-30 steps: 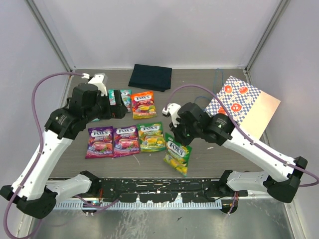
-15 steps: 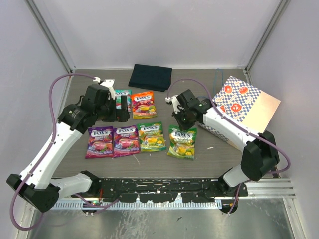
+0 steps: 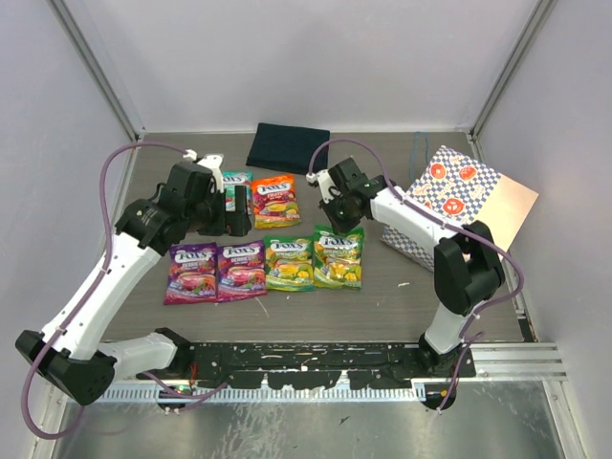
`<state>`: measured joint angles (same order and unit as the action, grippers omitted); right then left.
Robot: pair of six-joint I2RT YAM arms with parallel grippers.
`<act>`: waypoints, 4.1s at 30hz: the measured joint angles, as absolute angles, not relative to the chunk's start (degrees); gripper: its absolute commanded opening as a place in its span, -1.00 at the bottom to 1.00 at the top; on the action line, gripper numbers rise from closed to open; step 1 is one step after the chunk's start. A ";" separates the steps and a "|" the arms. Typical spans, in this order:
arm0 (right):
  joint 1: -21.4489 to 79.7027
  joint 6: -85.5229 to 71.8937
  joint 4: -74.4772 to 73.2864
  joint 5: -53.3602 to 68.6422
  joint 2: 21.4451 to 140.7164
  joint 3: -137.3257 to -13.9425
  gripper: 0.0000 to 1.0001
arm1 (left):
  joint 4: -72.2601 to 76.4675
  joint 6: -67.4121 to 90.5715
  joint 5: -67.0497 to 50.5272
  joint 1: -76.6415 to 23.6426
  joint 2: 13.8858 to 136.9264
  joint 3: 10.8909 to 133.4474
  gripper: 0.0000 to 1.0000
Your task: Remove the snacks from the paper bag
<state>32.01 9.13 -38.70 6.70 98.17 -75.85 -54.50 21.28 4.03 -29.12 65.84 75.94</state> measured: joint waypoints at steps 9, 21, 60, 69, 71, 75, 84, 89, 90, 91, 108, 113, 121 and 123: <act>30.79 4.58 -29.93 2.02 91.64 -74.46 1.00 | -53.12 21.54 3.29 -29.12 64.20 72.58 0.96; 28.84 -12.27 -10.79 13.87 67.40 -47.44 -0.96 | -42.54 25.10 -6.50 -29.12 62.74 63.70 0.96; 21.65 -27.42 20.40 38.41 80.05 -36.67 -0.98 | -37.56 26.46 -11.49 -29.12 63.00 61.12 0.98; 21.69 -27.94 22.70 34.85 92.07 -34.48 -0.98 | -37.10 26.57 -11.79 -29.12 62.83 60.64 0.97; 21.69 -28.47 22.79 34.30 93.95 -32.97 -0.98 | -37.17 26.57 -11.77 -29.15 62.65 60.47 0.97; 21.76 -29.06 25.04 34.09 95.11 -32.03 -0.98 | -37.12 26.55 -11.77 -29.15 62.63 60.45 0.97; 23.62 -26.13 16.62 31.09 87.85 -33.19 -0.44 | -37.12 26.55 -11.77 -29.15 62.63 60.05 0.98; 24.14 -23.16 9.58 28.03 78.15 -37.12 -0.12 | -37.12 26.55 -11.79 -29.15 62.63 59.92 0.97; 24.14 -22.50 8.47 27.11 76.34 -38.00 -0.13 | -37.10 26.55 -11.79 -29.15 62.63 59.88 0.97; 24.14 -21.91 7.60 26.35 74.91 -38.70 -0.18 | -37.10 26.55 -11.79 -29.15 62.63 59.81 0.98; 28.75 -18.87 3.99 15.33 82.35 -34.26 -0.04 | -36.95 26.52 -11.79 -29.17 62.63 58.87 0.98; 32.82 -17.17 -0.16 9.28 81.10 -35.75 0.04 | -36.95 26.52 -11.81 -29.17 62.63 58.63 0.98; 37.69 -15.03 -11.49 -0.38 76.64 -39.22 0.64 | -36.88 26.52 -11.81 -29.17 62.63 57.71 0.98; 37.82 -15.07 -12.49 -2.63 75.57 -40.12 0.80 | -36.86 26.52 -11.81 -29.17 62.63 57.63 0.98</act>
<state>37.82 -15.07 -12.49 -2.63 75.57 -40.12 -36.86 26.52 -11.81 -29.17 62.63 57.63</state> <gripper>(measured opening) 0.775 0.989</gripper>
